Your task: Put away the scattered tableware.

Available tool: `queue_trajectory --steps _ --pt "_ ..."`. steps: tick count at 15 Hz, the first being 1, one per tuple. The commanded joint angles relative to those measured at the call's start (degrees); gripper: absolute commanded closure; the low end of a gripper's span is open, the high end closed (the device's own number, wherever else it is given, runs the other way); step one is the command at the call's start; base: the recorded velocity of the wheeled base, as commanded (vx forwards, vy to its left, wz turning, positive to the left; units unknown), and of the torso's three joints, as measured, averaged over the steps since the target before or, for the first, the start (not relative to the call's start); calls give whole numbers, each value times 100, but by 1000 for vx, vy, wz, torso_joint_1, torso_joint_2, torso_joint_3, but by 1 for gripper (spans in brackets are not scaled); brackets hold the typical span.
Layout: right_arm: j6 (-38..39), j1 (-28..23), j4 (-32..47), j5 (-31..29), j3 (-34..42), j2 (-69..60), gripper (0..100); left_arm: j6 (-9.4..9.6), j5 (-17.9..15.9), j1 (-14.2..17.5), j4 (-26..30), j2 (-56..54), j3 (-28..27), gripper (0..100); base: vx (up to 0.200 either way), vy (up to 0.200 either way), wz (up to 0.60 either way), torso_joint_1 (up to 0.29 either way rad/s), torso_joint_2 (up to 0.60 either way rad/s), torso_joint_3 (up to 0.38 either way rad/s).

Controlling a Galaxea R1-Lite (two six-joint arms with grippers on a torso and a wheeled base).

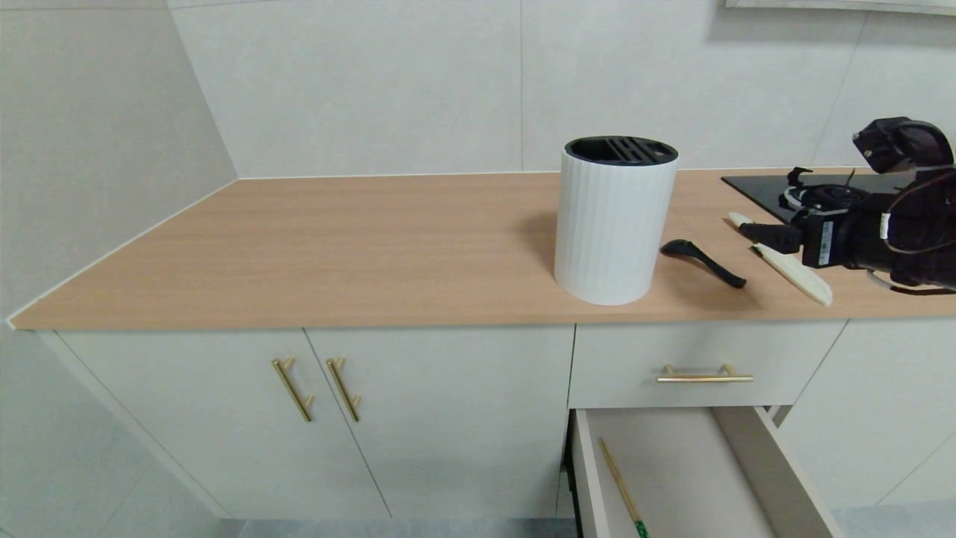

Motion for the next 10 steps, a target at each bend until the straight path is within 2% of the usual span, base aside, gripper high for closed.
queue_trajectory --steps 1,3,5,7,10 --pt "-15 -257 -6 470 -573 627 0 -1 0 2 -1 2 0 0 0 0 0 0 0 0" --pt "-15 -547 -32 1525 -767 1040 0 -1 0 2 -1 2 0 0 0 0 0 0 0 0" --pt "-59 -828 -41 2087 -942 1401 0 -1 0 2 -1 2 0 0 0 0 0 0 0 0" --pt "-226 -995 -235 2149 -977 1699 0 -1 0 2 -1 2 0 0 0 0 0 0 0 0" --pt "-349 -925 -683 2123 -942 2104 0 -1 0 2 -1 2 0 0 0 0 0 0 0 0"
